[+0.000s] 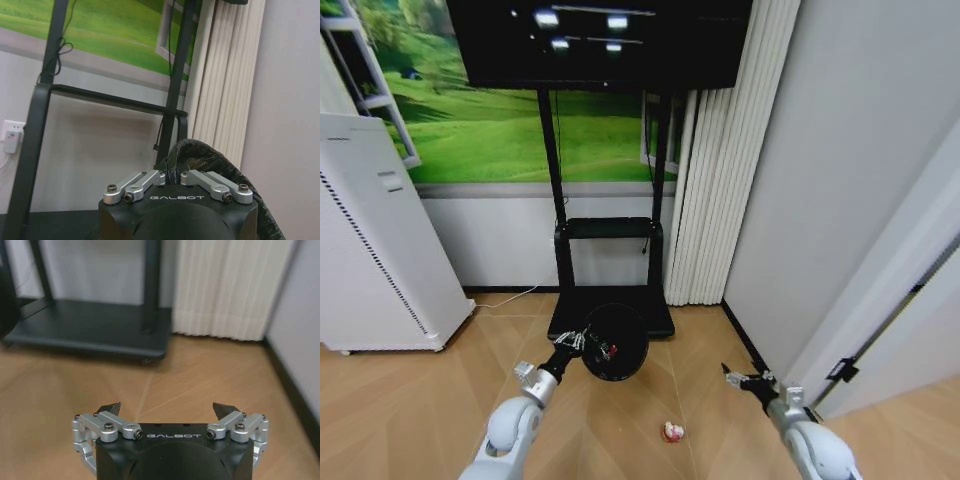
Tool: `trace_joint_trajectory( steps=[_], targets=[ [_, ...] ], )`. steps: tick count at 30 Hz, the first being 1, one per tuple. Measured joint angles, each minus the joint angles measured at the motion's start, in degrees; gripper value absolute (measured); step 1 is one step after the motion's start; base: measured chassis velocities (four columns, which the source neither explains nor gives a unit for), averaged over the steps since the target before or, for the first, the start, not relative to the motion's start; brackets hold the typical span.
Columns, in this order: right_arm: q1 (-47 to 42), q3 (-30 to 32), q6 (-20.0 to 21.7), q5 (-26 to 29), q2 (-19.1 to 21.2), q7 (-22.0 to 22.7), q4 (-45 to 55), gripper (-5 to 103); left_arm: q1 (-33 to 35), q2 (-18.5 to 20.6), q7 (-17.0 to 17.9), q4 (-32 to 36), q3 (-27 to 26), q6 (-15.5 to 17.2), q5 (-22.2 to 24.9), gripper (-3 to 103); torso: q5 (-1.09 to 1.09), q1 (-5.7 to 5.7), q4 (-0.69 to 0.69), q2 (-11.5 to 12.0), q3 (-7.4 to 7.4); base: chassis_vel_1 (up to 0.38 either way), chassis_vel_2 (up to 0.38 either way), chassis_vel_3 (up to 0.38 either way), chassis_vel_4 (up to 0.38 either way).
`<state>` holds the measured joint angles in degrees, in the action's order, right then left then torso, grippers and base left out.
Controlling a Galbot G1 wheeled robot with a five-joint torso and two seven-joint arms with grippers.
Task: Pick up the trash bin and place the garbage on the floor into it.
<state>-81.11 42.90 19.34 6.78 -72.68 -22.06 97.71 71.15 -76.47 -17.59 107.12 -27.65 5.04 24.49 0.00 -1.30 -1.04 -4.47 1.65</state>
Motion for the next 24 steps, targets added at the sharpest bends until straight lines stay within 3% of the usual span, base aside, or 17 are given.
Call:
trace_joint_trajectory(
  steps=[3,5,8,10,11,14,15,20,24],
  targets=[
    [0.2,-0.3,-1.6,-1.8,-0.1,-2.2,-1.9,100,-0.1,0.0,0.0,0.0,-0.1,0.0,0.0,7,-0.02,0.00,0.01,0.0,0.00,0.081,0.075,-0.042,-0.042],
    [1.3,-1.3,-8.7,-6.7,-0.2,-9.2,-8.0,100,-0.2,0.2,-0.1,0.1,-0.4,0.0,0.3,7,0.01,0.00,0.00,0.0,0.00,0.023,0.026,-0.011,-0.010],
    [1.8,-2.1,-11.6,-8.2,0.0,-11.1,-10.1,100,-0.2,0.2,-0.2,0.1,-0.4,0.0,0.4,7,0.01,0.00,-0.02,0.0,0.00,0.000,0.000,0.000,0.000],
    [3.6,-3.4,-18.5,-11.3,1.0,-15.5,-14.3,100,-0.2,0.1,-0.8,0.1,-0.5,0.0,0.6,7,0.00,0.00,-0.04,0.0,0.00,0.000,0.000,0.000,0.000],
    [3.6,-3.4,-18.5,-11.3,1.0,-15.5,-14.3,100,-0.2,0.1,-0.8,0.1,-0.5,0.0,0.6,7,0.00,0.00,-0.04,0.0,0.00,0.000,0.000,0.000,0.000],
    [6.5,-5.7,-26.3,-13.8,3.4,-20.8,-18.5,100,0.0,-0.1,-1.2,0.1,-0.6,-0.1,0.7,7,0.00,0.00,-0.02,0.0,0.00,0.000,0.000,0.000,0.000],
    [6.5,-5.7,-26.3,-13.8,3.4,-20.8,-18.5,100,0.0,-0.1,-1.2,0.1,-0.6,-0.1,0.7,7,0.00,0.00,-0.02,0.0,0.00,0.000,0.000,0.000,0.000],
    [10.3,-9.1,-34.0,-19.1,6.0,-25.7,-23.1,100,0.3,-0.3,-1.9,0.2,-0.8,-0.3,0.9,7,-0.01,0.00,-0.02,0.0,0.00,0.000,0.000,0.000,0.000],
    [12.5,-10.8,-38.0,-23.3,5.4,-27.2,-26.1,100,0.8,-0.5,-2.4,0.5,-1.1,-0.5,1.0,7,0.00,0.00,-0.02,0.0,0.00,0.000,0.000,0.000,0.000]
  ],
)
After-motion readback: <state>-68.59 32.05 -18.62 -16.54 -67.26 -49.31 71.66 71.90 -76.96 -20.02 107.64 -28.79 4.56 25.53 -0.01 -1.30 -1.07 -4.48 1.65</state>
